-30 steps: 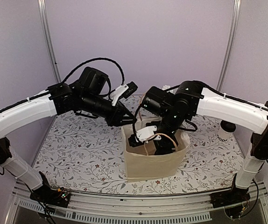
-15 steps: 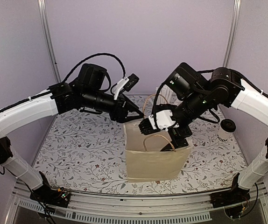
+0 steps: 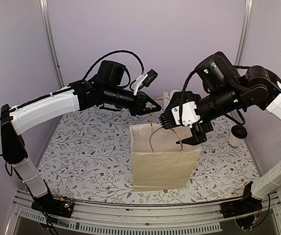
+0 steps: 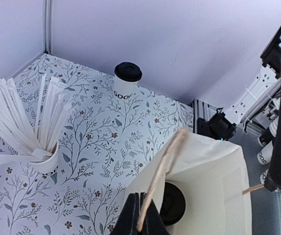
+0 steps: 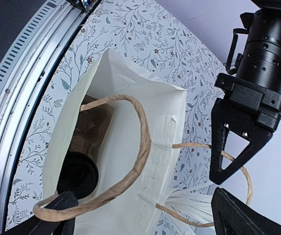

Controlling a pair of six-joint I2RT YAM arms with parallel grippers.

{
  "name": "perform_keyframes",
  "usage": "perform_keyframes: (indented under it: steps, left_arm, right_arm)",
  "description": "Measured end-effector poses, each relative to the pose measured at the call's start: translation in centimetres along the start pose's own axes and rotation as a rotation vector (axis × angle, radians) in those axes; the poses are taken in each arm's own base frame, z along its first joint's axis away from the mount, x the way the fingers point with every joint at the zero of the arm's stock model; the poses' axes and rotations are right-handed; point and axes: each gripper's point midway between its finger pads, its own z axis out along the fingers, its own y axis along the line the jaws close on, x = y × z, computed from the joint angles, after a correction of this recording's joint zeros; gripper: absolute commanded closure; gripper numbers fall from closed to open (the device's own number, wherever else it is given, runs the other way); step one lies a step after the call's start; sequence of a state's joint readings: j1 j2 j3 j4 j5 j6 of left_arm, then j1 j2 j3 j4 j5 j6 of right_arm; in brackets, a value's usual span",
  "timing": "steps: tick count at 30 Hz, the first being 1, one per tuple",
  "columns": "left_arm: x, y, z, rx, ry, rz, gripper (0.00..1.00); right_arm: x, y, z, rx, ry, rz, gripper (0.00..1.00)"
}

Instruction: Pack the takeout coffee

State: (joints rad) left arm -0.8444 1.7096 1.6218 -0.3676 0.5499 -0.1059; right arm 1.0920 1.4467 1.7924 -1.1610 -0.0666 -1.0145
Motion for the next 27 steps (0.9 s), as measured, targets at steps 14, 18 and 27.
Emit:
perform_keyframes:
  steps: [14, 18, 27]
  left_arm:
    - [-1.9, 1.7, -3.0, -0.062, -0.042, 0.050, 1.00]
    - [-1.7, 0.8, -3.6, -0.055, -0.050, 0.058, 1.00]
    - [3.1, -4.9, -2.5, 0.019, 0.010, 0.060, 1.00]
  right_arm:
    - [8.6, -6.9, -5.6, 0.311, 0.123, 0.184, 0.01]
    - [14.0, -6.0, -6.6, 0.345, 0.175, 0.316, 0.01]
    - [22.7, -2.3, -5.5, 0.341, 0.258, 0.581, 0.01]
